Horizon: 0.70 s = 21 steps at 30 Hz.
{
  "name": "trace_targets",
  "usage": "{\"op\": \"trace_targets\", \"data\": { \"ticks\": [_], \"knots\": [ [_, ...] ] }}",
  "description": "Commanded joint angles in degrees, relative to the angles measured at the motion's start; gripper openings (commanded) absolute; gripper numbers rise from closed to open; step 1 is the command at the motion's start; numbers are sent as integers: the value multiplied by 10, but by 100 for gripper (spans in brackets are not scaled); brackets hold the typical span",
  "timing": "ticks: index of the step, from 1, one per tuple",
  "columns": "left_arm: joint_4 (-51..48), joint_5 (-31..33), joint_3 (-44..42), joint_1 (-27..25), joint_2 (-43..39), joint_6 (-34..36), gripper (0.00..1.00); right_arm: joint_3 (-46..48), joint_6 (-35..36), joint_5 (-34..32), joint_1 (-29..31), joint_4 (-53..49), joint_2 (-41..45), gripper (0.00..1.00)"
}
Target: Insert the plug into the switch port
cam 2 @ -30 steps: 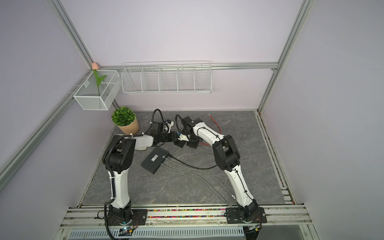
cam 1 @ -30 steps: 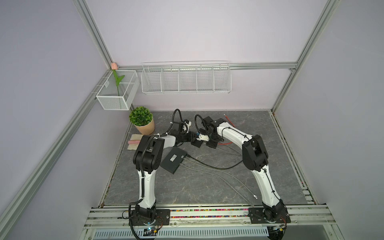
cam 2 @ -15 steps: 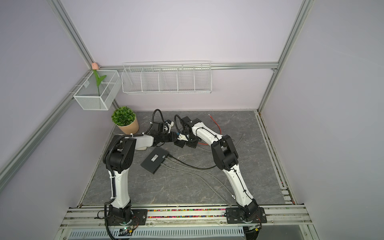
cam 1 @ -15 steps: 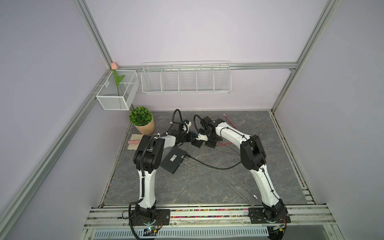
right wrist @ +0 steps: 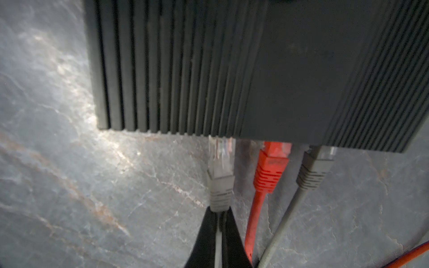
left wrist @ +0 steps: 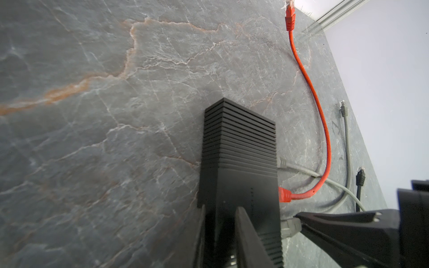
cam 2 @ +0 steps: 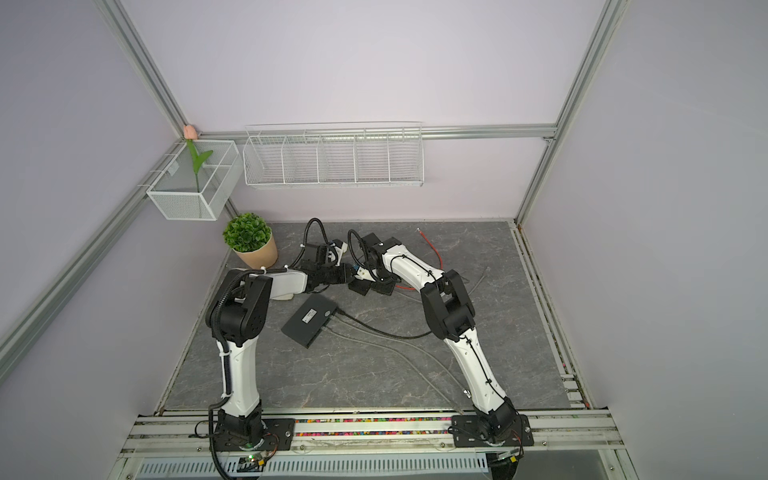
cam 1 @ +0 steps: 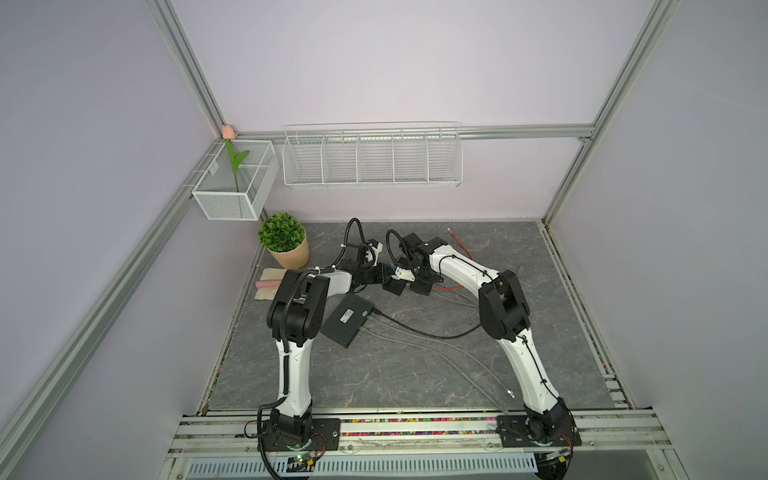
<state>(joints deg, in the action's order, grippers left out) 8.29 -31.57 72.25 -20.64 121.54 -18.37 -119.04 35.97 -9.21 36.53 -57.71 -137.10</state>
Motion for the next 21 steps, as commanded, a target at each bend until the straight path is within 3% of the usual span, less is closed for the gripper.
{"op": "trace_targets", "data": {
  "ticks": [1, 16, 21],
  "knots": [
    [3, -15, 4, -3, 7, 4, 22, -10, -8, 2, 4, 9, -12, 7],
    [14, -15, -6, -8, -2, -2, 19, -11, -44, 16, 12, 24, -6, 7],
    [19, -19, -8, -11, 1, -3, 19, -5, -57, 50, 16, 24, 2, 7]
  ]
}}
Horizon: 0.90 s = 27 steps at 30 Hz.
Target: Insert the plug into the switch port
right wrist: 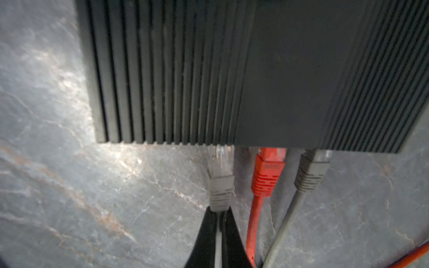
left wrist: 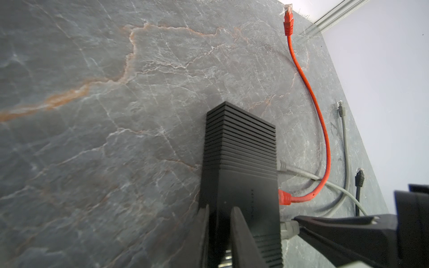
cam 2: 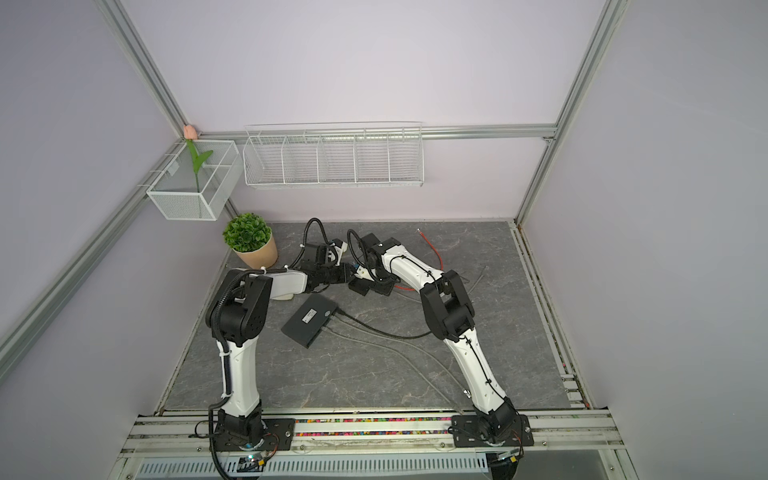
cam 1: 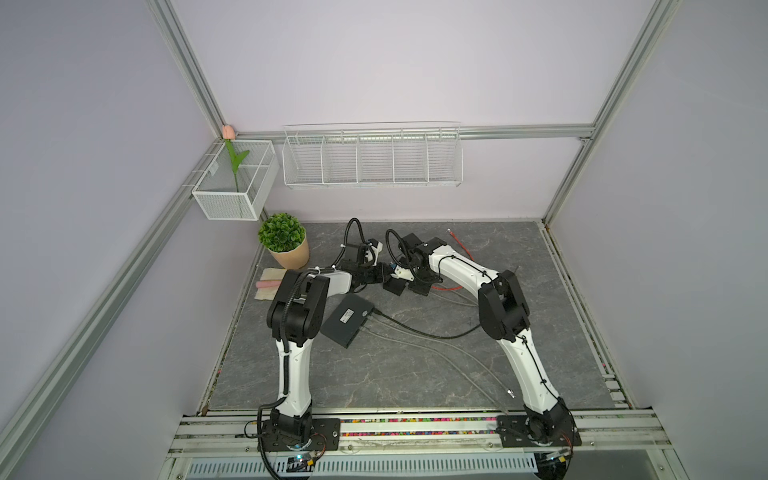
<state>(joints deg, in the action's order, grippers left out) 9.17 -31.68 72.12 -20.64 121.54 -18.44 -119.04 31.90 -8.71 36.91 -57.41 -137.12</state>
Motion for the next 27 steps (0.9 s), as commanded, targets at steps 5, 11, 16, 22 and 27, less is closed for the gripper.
{"op": "trace_targets", "data": {
  "ticks": [5, 11, 16, 22, 27],
  "knots": [
    [11, -20, -4, -13, 5, -3, 19, 1, -16, 60, 22, 21, 0, 7],
    [11, -19, -7, -16, 4, -1, 19, 1, -24, 72, 24, 21, 1, 7],
    [14, -17, -13, -16, 2, -3, 19, 21, -65, 41, 24, 71, 21, 7],
    [20, -14, -19, -16, 0, -6, 19, 66, -101, -1, 34, 122, 45, 7],
    [21, -12, -19, -17, 0, -7, 19, 75, -116, -18, 51, 137, 50, 7]
  ]
}}
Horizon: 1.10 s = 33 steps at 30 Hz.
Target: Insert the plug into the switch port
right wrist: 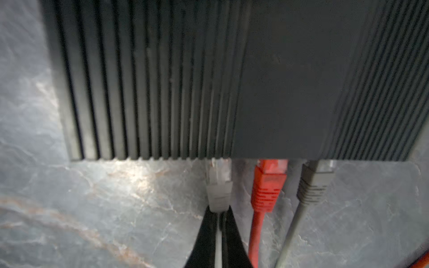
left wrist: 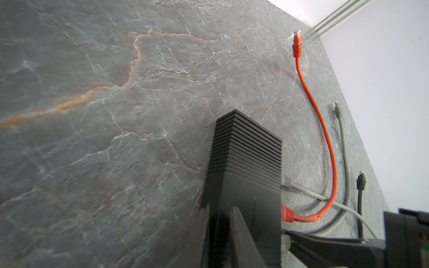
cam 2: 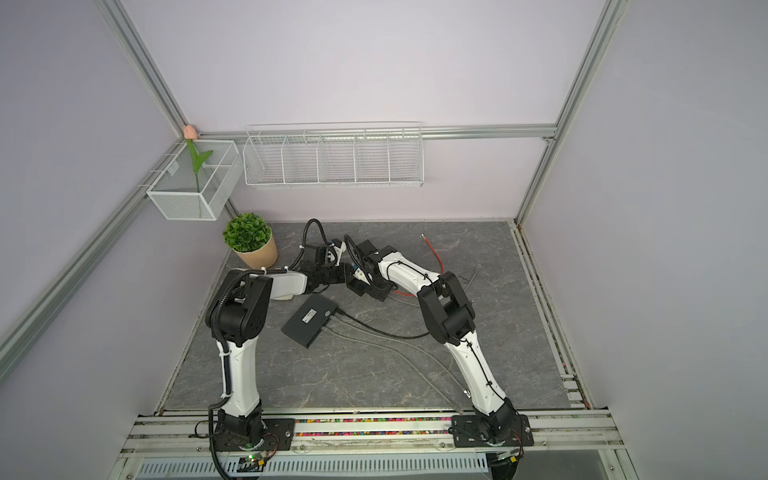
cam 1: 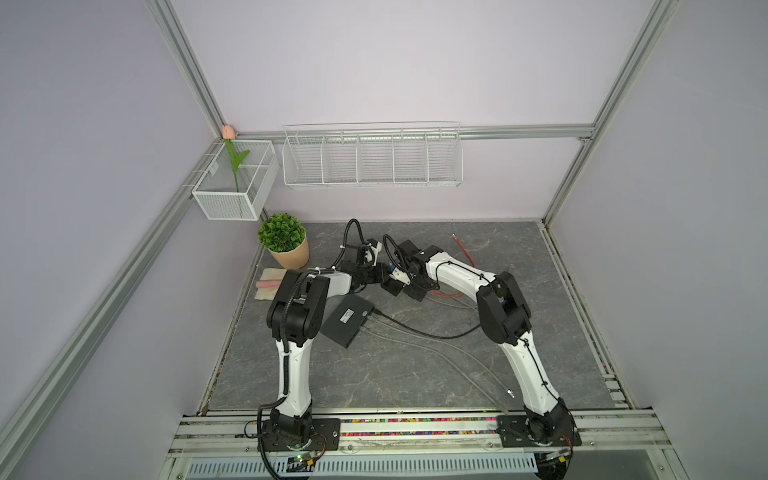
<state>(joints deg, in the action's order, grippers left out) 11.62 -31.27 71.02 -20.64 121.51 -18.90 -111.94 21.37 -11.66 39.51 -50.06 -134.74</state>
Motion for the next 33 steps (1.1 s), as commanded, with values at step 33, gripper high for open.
{"op": "trace_targets", "data": {
  "ticks": [33],
  "knots": [
    [2, -21, -18, -33, -2, -1, 15, 77, -30, 82, 25, 163, 88, 7]
  ]
}}
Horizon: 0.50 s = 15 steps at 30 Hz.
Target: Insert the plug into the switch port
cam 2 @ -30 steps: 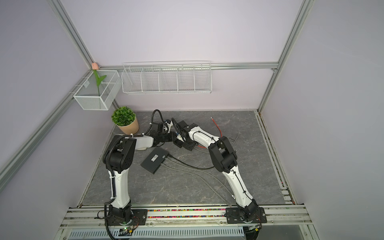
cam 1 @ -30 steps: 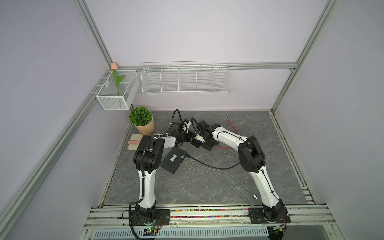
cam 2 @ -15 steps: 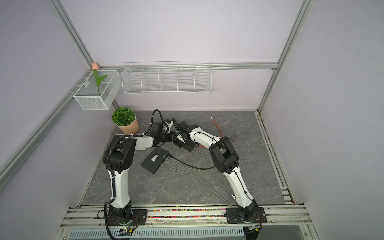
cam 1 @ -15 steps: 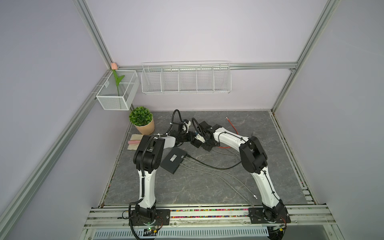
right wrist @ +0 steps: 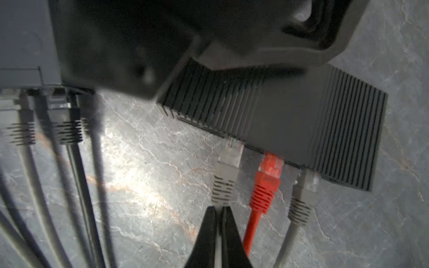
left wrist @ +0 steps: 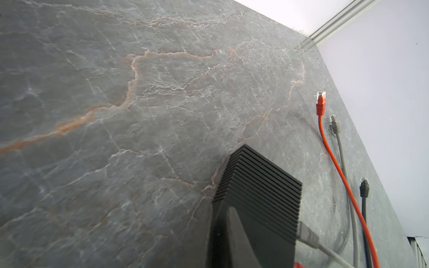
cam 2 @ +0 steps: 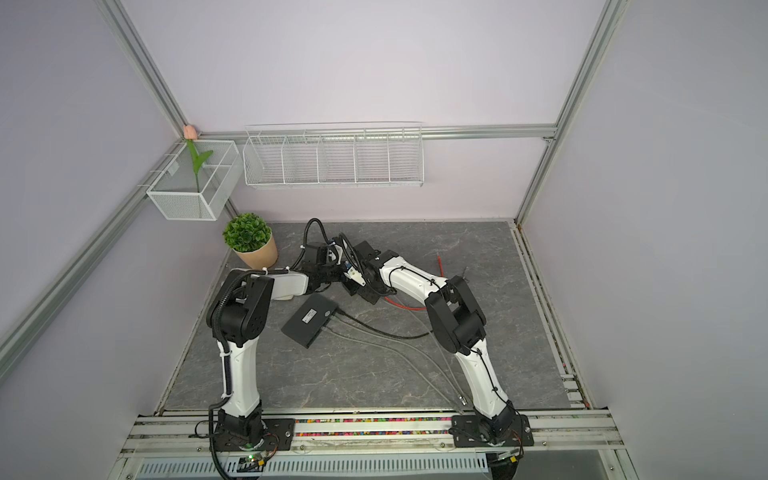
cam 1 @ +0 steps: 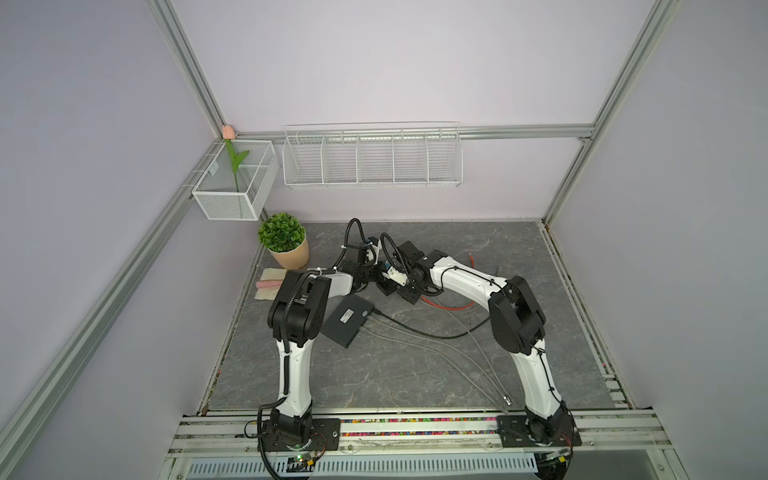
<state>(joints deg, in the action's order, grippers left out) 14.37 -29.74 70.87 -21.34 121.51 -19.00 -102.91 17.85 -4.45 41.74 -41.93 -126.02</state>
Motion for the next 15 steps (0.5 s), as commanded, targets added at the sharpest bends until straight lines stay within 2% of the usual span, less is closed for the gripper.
{"op": "trace_targets", "data": {
  "ticks": [1, 6, 7, 9, 11, 12, 15],
  "knots": [
    [-25, -36, -18, -26, -3, 1, 15, -14, 4, 6, 3, 81, -1, 7],
    [-34, -22, -21, -24, -14, 5, 17, -15, 2, -6, -5, 76, -6, 7],
    [-34, -19, -21, -23, -18, 4, 20, -16, 0, -6, -7, 73, -8, 7],
    [-26, -10, -31, -17, -32, -2, 40, -22, 1, -9, -11, 65, -16, 7],
    [-16, -5, -44, -10, -49, -7, 48, -28, 1, -7, -15, 57, -25, 7],
    [-11, 0, -50, -4, -57, -11, 55, -30, 1, -7, -15, 56, -28, 7],
    [6, 11, -70, 14, -76, -22, 61, -32, 2, -4, -17, 54, -35, 7]
  ]
}}
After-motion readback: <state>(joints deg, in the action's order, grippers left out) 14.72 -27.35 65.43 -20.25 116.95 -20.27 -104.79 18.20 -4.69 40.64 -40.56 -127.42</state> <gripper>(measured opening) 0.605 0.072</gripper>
